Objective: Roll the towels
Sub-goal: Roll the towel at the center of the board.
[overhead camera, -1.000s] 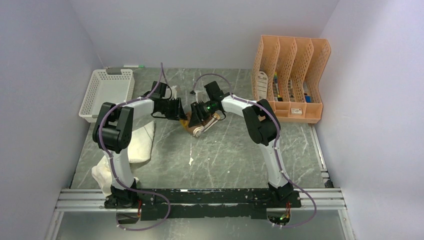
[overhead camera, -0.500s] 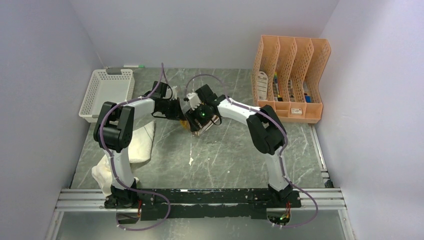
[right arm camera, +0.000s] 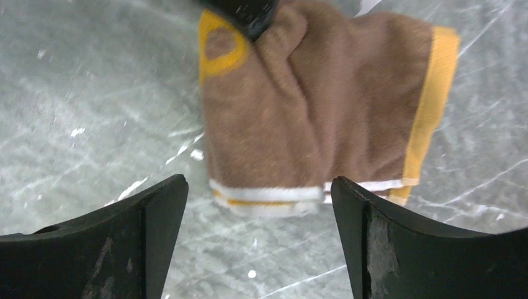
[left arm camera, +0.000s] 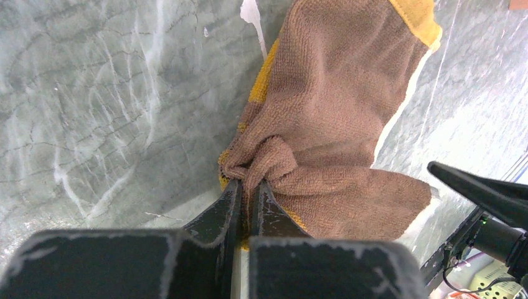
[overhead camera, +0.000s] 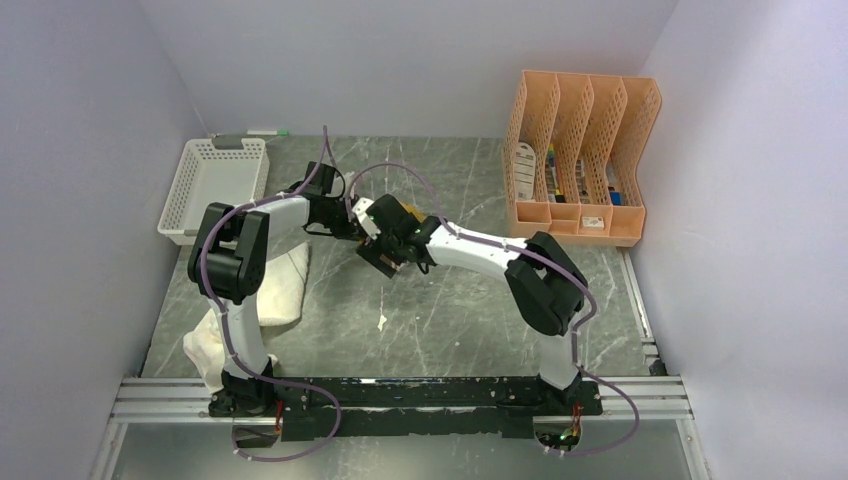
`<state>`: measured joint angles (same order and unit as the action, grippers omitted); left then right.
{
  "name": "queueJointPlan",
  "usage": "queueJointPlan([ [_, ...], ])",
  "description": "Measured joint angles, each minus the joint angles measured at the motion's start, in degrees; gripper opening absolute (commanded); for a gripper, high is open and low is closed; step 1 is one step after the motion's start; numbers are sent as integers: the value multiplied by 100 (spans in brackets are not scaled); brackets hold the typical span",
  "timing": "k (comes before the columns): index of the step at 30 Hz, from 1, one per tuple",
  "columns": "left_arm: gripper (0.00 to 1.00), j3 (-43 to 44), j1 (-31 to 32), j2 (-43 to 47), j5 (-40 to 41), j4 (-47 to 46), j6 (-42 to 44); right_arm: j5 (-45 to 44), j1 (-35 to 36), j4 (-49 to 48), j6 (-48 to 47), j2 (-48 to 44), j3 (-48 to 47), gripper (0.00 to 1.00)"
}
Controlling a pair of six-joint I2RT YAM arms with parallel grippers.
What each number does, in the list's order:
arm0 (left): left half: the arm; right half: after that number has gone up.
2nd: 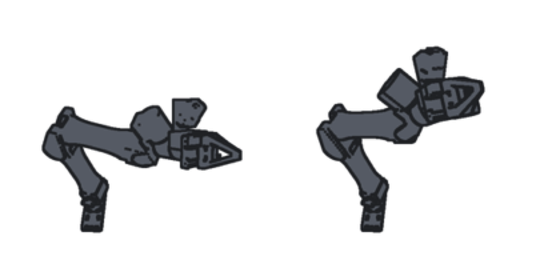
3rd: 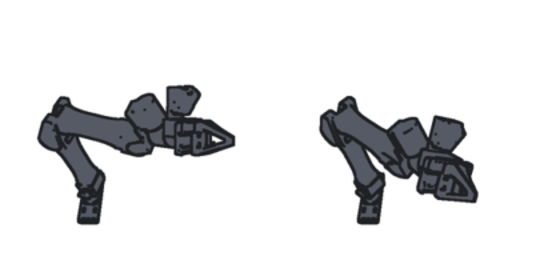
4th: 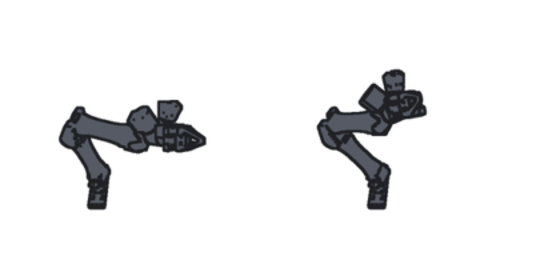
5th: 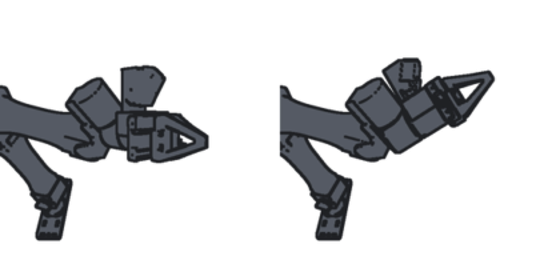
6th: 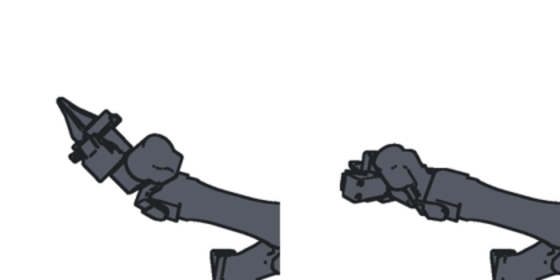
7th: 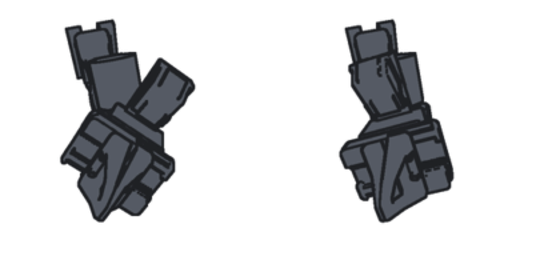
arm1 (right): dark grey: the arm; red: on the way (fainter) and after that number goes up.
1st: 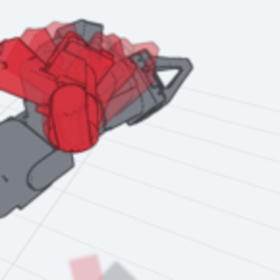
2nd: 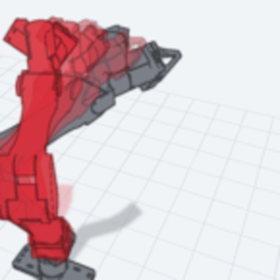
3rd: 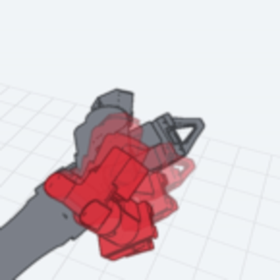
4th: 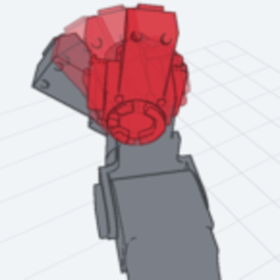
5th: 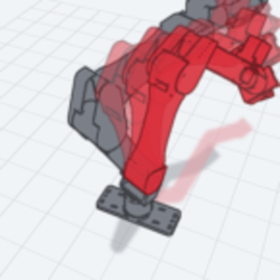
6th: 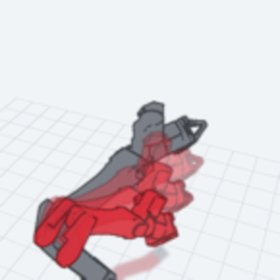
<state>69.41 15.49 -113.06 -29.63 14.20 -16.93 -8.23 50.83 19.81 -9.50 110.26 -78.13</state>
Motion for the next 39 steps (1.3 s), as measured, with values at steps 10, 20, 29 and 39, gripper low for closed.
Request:
queueJointPlan([
  [10, 7, 9, 0, 0, 0, 22, 2, -863, 216, -109, -282, 605, -732, 91],
  [20, 7, 74, 0, -52, -22, 90, 2, -964, 444, 107, -337, 787, -772, 87],
  [29, 7, 144, -2, -96, -48, 162, 4, -1137, 479, 184, -122, 1025, -772, 83],
  [39, 7, 203, -2, -133, -61, 234, 26, -1095, 479, 186, 66, 1226, -975, 44],
])
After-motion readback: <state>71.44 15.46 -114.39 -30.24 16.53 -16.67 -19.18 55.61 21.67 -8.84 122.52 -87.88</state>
